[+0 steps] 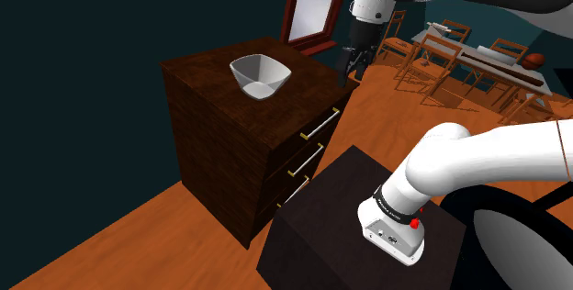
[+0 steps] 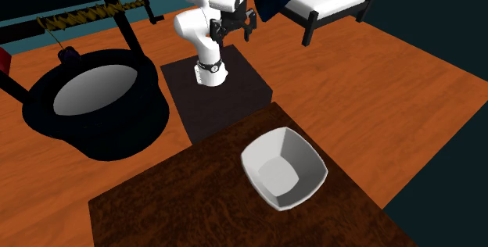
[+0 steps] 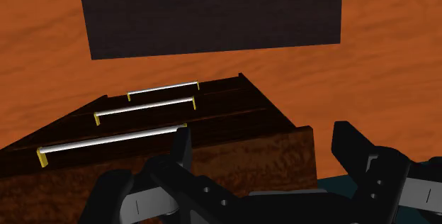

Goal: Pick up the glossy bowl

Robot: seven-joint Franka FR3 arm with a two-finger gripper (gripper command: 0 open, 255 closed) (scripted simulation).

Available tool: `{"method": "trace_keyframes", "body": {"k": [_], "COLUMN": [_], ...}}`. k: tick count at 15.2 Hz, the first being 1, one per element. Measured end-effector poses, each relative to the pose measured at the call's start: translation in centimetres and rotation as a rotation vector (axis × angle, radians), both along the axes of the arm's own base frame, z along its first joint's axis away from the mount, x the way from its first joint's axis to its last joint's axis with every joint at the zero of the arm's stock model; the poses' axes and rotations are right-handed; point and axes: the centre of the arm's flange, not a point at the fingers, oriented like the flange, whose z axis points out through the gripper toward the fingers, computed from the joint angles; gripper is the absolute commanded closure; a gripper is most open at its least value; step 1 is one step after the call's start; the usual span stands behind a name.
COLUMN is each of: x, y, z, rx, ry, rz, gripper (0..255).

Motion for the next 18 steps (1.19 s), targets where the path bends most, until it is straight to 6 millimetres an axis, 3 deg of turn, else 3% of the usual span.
{"method": "trace_keyframes", "body": {"k": [2,4,18], "x": [0.5,2.2,17.1], "y": [-0.1,-0.7,-6.8], "z": [-0.1,-0.9,-6.9], "rx": [-0.001,-0.003,-0.021], "ry": [-0.003,-0.012,-0.100], "rz": [-0.001,-0.007,-0.051], "gripper": [0,0,0]}}
